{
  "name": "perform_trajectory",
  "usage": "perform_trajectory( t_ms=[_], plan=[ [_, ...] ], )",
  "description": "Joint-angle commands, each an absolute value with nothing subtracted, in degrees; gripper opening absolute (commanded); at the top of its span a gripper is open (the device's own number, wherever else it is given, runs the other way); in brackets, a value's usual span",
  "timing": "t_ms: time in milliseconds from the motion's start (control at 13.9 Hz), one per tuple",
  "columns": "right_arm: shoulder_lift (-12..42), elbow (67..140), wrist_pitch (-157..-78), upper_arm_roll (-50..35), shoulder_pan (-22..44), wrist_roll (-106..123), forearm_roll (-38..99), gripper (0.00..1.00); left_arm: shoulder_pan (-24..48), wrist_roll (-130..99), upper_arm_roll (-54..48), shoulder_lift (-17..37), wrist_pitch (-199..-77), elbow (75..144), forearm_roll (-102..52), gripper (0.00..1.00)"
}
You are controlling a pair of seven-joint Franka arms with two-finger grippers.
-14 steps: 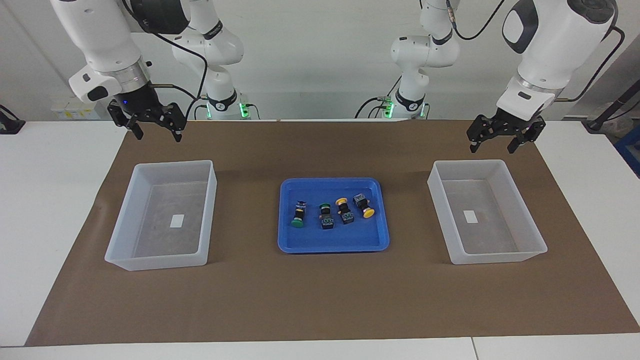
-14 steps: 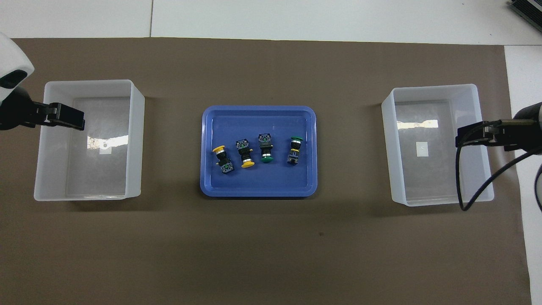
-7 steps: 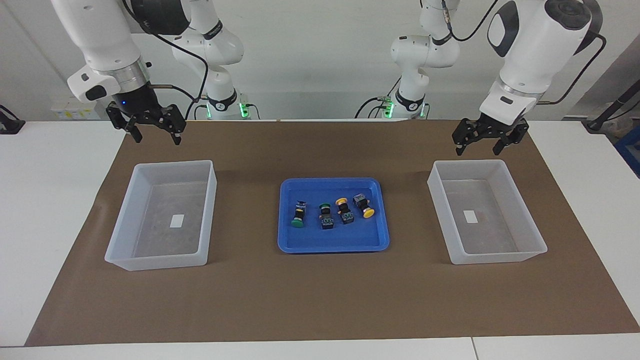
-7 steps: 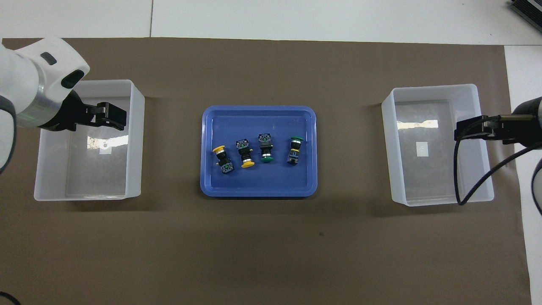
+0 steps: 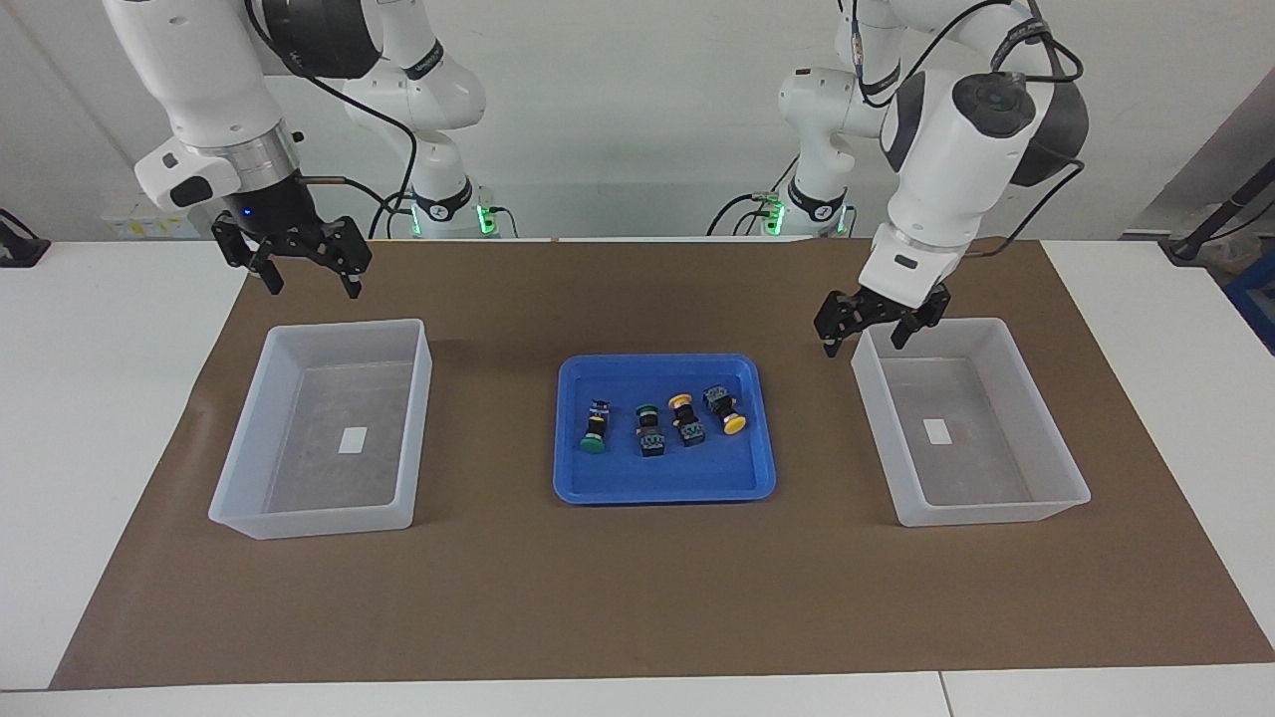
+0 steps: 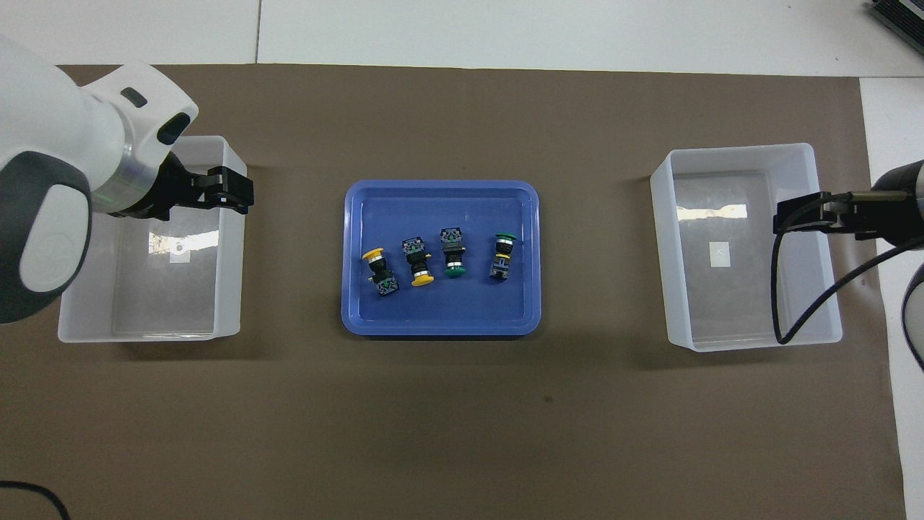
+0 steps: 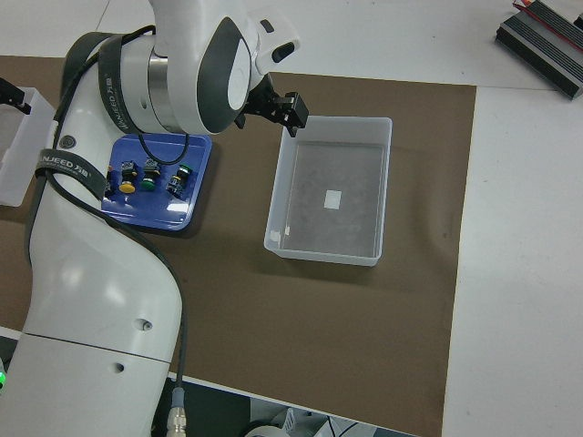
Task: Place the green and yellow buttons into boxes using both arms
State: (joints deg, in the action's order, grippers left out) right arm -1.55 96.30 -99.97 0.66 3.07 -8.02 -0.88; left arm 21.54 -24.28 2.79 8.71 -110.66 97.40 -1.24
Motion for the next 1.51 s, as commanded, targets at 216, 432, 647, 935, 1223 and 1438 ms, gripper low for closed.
perform_trajectory(
  t_ms=[216, 432, 647, 935, 1223, 1438],
  plan=[
    [0.8, 97.6, -105.9, 0.2, 6.3, -14.4, -0.4, 1.0, 24.5, -31.5, 3.8, 7.8, -118.5, 104.1, -1.8, 1.0],
    [2.0, 99.1, -109.2, 0.2, 9.7, -19.0, -0.5, 1.0, 25.7, -34.7, 3.8, 7.6, -121.1, 106.2, -1.7, 1.0],
    [4.6, 99.2, -111.5, 0.2, 14.3, -24.1, -0.5, 1.0, 27.2, -39.3, 3.8, 8.3, -122.5, 107.8, -1.7, 1.0],
    [8.7, 99.2, -116.3, 0.3, 18.3, -30.3, -1.1, 1.0, 29.3, -44.0, 3.9, 10.3, -123.9, 108.9, -1.5, 1.0],
    [12.7, 99.5, -120.5, 0.3, 20.8, -34.5, -3.4, 1.0, 30.9, -47.2, 4.0, 12.6, -125.7, 109.2, -1.1, 1.0],
    [15.5, 99.5, -123.9, 0.3, 22.8, -37.6, -3.5, 1.0, 31.9, -48.3, 4.0, 14.5, -127.1, 110.0, -1.0, 1.0]
  ],
)
